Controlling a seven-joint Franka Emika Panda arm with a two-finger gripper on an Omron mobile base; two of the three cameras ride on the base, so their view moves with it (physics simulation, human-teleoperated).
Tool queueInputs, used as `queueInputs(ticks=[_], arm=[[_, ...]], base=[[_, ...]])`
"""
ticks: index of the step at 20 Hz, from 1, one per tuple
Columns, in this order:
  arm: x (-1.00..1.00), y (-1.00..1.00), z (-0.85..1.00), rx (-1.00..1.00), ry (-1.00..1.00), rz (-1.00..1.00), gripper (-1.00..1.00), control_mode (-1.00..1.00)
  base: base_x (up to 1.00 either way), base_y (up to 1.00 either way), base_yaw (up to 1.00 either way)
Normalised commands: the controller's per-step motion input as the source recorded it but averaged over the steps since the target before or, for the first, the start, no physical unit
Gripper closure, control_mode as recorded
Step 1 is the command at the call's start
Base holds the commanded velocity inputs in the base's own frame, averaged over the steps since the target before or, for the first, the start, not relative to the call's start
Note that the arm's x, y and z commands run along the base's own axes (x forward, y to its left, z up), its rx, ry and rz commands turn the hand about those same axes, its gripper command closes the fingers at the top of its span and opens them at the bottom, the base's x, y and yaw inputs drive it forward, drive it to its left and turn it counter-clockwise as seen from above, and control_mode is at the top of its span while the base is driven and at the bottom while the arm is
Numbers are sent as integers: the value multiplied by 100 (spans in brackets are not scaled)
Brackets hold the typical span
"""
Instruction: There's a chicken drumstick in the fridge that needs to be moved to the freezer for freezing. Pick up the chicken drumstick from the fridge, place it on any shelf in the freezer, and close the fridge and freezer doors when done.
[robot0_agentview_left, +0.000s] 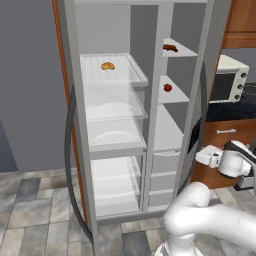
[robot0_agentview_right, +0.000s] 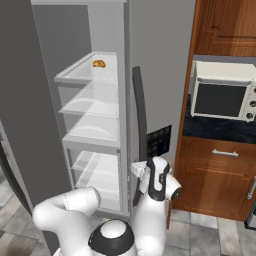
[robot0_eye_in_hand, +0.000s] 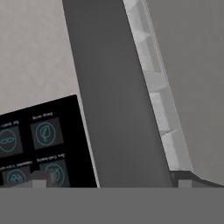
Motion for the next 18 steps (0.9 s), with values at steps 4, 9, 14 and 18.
queueInputs(ticks=[4,9,14,18], arm=[[45,23,19,0,10,-17,-100,-100],[48,24,10,-2,12,-15,-100,-100],[53,30,0,-6,9,-10,-100,-100],[41,16,0,-4,3,-4,-100,-100]], base=[[0,0,0],[0,0,0],[0,0,0],[0,0,0]])
